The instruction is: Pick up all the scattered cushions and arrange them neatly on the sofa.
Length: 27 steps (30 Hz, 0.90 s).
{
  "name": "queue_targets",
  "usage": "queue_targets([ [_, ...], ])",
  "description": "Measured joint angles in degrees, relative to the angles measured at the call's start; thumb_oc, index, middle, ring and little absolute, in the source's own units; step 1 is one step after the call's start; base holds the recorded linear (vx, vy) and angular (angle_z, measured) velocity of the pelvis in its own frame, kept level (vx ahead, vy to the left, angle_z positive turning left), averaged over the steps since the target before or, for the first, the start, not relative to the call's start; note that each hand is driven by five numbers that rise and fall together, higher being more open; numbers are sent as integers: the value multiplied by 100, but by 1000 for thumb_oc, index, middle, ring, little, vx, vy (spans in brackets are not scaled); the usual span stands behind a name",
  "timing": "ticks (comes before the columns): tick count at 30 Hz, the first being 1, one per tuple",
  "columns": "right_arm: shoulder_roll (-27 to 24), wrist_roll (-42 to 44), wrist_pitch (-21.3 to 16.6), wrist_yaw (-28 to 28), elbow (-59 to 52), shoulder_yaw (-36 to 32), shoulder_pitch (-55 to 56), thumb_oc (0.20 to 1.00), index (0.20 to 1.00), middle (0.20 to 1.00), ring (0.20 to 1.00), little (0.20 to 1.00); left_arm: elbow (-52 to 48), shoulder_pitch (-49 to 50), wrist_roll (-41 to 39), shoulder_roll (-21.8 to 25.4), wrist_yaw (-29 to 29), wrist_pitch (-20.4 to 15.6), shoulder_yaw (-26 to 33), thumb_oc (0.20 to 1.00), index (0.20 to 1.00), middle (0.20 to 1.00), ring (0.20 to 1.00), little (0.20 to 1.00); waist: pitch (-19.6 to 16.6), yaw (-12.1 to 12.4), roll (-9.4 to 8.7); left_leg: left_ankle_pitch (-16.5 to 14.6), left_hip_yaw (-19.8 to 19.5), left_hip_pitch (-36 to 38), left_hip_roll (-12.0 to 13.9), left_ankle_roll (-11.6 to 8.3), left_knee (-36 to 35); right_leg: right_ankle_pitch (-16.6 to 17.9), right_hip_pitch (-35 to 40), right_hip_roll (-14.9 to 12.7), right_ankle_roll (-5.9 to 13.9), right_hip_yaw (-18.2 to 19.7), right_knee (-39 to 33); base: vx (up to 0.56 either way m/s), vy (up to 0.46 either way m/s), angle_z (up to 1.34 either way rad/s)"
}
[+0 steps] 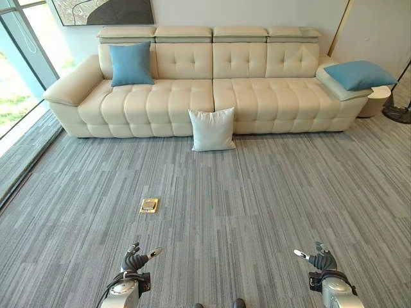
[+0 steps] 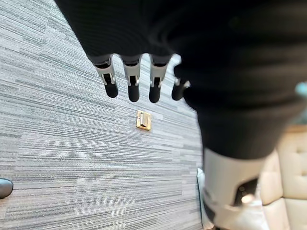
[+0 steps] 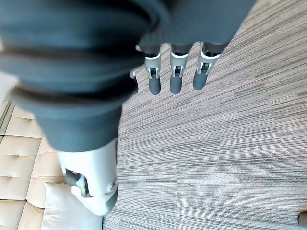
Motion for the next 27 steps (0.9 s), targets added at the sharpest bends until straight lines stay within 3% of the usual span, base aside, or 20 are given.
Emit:
queue_targets([
  [13, 4, -1, 10, 8, 1, 17, 13, 1000, 1000, 1000, 1000, 1000, 0, 89, 12, -1, 2, 2, -40, 1000, 1000, 1000, 1000, 1000, -8, 9, -17, 8, -33, 2, -1, -4, 0, 2, 11, 0, 0, -23, 0, 0, 1, 0],
  [27, 106, -8, 103, 8, 2, 32, 66, 1000, 1000, 1000, 1000, 1000, 3, 320, 9, -2, 30, 41, -36, 1000, 1000, 1000, 1000, 1000, 2, 33, -44, 4, -286, -57, -20, 17, -1, -34, 48, -22, -43, -299, 0, 5, 7, 10],
])
